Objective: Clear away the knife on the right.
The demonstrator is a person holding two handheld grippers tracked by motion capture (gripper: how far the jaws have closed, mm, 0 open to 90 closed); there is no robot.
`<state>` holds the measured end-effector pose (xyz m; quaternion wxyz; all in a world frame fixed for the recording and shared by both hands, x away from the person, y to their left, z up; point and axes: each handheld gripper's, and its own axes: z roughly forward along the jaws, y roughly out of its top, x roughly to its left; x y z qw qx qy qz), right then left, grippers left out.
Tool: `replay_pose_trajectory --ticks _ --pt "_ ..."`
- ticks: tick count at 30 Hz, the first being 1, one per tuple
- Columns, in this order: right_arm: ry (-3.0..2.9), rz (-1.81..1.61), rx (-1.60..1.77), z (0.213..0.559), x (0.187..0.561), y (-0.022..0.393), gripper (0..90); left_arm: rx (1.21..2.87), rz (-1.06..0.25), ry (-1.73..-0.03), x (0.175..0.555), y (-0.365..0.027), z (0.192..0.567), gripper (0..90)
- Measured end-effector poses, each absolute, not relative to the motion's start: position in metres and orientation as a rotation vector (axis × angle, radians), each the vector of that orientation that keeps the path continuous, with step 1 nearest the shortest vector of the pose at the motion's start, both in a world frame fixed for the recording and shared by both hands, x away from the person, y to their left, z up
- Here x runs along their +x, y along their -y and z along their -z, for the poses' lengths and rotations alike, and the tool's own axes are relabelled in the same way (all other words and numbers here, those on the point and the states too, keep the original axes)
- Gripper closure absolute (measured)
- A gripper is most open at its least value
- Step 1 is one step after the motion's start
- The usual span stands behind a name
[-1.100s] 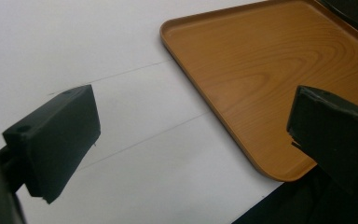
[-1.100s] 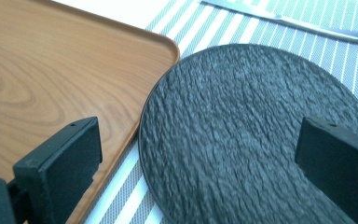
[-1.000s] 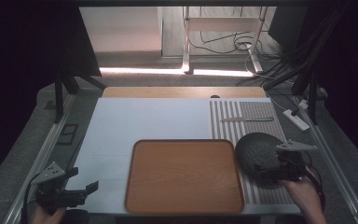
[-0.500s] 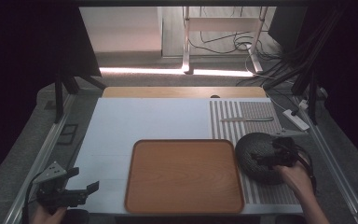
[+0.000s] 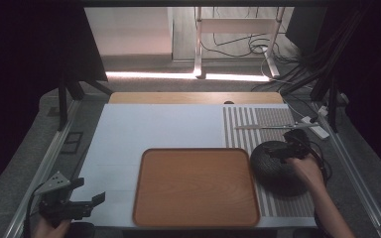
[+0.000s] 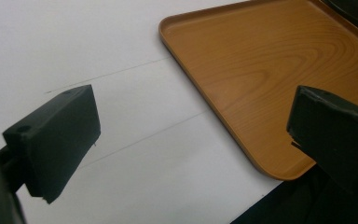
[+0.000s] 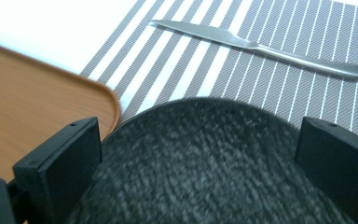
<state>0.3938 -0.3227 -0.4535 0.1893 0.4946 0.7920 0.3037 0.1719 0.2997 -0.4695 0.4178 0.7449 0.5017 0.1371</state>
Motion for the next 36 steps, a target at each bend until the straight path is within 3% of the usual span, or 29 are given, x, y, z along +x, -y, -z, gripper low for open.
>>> replay_pose_trajectory --ticks 33,36 --pt "-2.232 -0.532 1.504 0.489 0.496 0.319 1.3 1.857 -0.332 -1.263 0.172 -0.301 0.47 2.5" --pt "-2.214 -0.545 1.502 0.489 0.501 0.323 10.7 1.857 -0.331 -1.264 0.173 -0.301 0.47 2.5"
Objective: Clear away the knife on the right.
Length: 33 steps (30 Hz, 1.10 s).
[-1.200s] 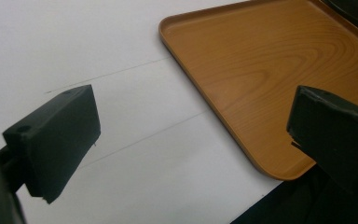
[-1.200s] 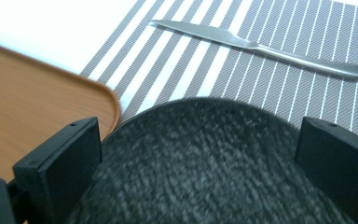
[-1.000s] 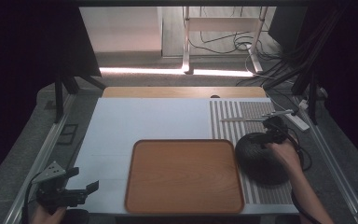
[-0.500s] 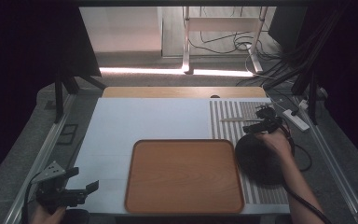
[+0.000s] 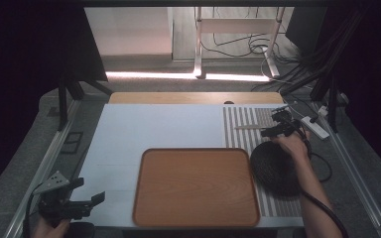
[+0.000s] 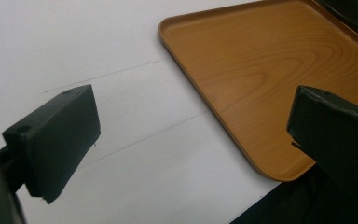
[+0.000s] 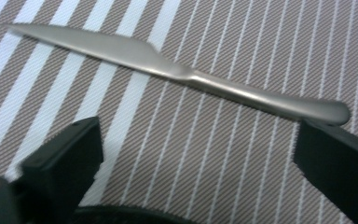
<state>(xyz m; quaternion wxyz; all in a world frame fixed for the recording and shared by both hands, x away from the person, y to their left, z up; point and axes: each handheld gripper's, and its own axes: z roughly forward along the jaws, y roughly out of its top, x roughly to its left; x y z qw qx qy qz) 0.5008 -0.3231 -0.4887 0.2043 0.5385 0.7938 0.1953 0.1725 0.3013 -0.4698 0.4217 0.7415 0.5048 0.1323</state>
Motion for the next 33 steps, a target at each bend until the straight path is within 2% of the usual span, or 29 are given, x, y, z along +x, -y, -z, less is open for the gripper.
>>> replay_pose_trajectory --ticks 10,12,13,24,33 --pt "-2.241 -0.591 1.508 0.481 0.525 0.336 77.5 1.871 -0.335 -1.267 0.173 -0.3 0.47 2.7" --pt "-2.253 -0.582 1.494 0.484 0.531 0.335 87.7 1.868 -0.335 -1.266 0.173 -0.3 0.47 2.7" --pt "-2.245 -0.568 1.497 0.485 0.534 0.335 89.8 1.866 -0.334 -1.265 0.173 -0.301 0.47 2.7" --pt "-2.208 -0.516 1.529 0.503 0.559 0.345 89.9 1.865 -0.334 -1.264 0.173 -0.301 0.47 2.7" --pt "-2.313 -0.458 1.519 0.498 0.547 0.35 90.0 1.866 -0.339 -1.263 0.172 -0.301 0.47 2.7"
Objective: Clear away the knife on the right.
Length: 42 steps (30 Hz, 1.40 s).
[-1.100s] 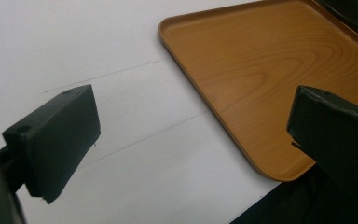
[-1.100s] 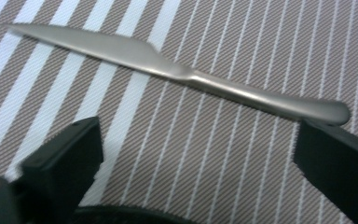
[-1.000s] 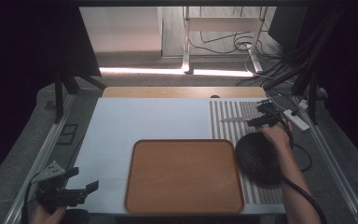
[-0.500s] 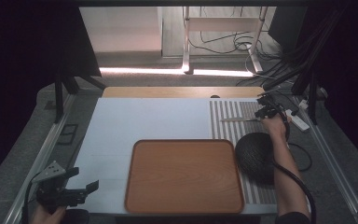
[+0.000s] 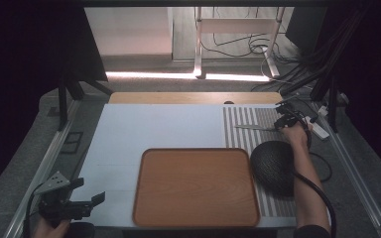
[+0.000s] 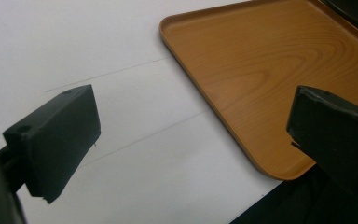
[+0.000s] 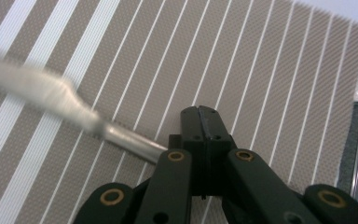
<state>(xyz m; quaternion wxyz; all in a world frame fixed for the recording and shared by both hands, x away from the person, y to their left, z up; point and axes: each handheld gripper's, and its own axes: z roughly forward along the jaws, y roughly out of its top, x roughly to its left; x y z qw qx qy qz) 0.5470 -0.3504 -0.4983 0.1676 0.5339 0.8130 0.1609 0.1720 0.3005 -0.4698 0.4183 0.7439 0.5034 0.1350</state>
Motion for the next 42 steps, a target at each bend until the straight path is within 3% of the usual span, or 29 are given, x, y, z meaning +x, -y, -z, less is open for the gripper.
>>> replay_pose_trajectory --ticks 13,22,24,28,29,32,42 --pt "-2.537 -0.464 1.483 0.494 0.514 0.349 90.0 1.875 -0.345 -1.253 0.172 -0.299 0.469 2.7" --pt "-2.496 -0.524 1.515 0.486 0.514 0.35 89.0 1.866 -0.342 -1.248 0.172 -0.3 0.469 2.7" --pt "-2.483 -0.555 1.527 0.481 0.514 0.351 77.2 1.864 -0.338 -1.247 0.172 -0.301 0.469 2.7" --pt "-2.459 -0.553 1.536 0.478 0.515 0.35 67.4 1.862 -0.339 -1.248 0.172 -0.301 0.469 2.7" --pt "-2.454 -0.574 1.554 0.477 0.516 0.349 57.6 1.862 -0.339 -1.248 0.172 -0.301 0.469 2.7" --pt "-2.443 -0.567 1.541 0.474 0.517 0.345 43.4 1.863 -0.339 -1.248 0.172 -0.3 0.469 2.7" --pt "-2.442 -0.53 1.503 0.475 0.52 0.322 4.3 1.863 -0.343 -1.246 0.172 -0.3 0.469 2.7"
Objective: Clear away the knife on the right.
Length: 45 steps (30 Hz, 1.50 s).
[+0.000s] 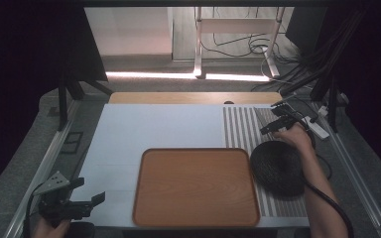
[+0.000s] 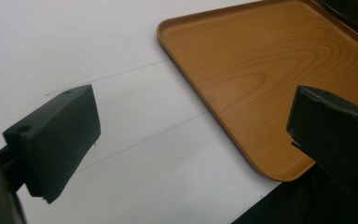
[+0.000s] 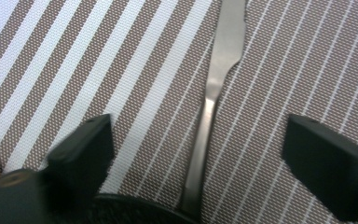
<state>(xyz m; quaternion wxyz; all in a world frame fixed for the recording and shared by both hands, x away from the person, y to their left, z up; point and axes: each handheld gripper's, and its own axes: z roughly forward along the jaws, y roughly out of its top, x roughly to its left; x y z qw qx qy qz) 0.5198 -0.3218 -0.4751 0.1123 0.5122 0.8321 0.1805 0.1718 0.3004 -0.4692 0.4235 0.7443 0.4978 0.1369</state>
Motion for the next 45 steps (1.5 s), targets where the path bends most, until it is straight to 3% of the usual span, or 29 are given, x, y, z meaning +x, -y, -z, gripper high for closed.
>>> replay_pose_trajectory --ticks 2,16,22,25,30,32,34,45 --pt "-2.445 -0.489 1.502 0.477 0.521 0.319 0.0 1.862 -0.342 -1.245 0.172 -0.3 0.469 2.7" --pt "-2.433 -0.396 1.508 0.494 0.526 0.316 0.9 1.866 -0.346 -1.244 0.172 -0.3 0.469 2.7" --pt "-2.463 -0.362 1.513 0.503 0.528 0.321 15.3 1.865 -0.344 -1.243 0.172 -0.3 0.469 2.7" --pt "-2.469 -0.396 1.517 0.5 0.528 0.323 29.0 1.866 -0.343 -1.244 0.172 -0.3 0.469 2.7" --pt "-2.496 -0.391 1.49 0.495 0.528 0.325 64.5 1.864 -0.343 -1.244 0.172 -0.3 0.469 2.7" --pt "-2.505 -0.39 1.503 0.494 0.528 0.327 74.7 1.865 -0.344 -1.244 0.172 -0.3 0.469 2.7" --pt "-2.497 -0.381 1.499 0.494 0.527 0.328 79.6 1.865 -0.344 -1.244 0.172 -0.3 0.469 2.7" --pt "-2.5 -0.426 1.398 0.492 0.524 0.339 80.4 1.864 -0.347 -1.244 0.171 -0.3 0.469 2.7"
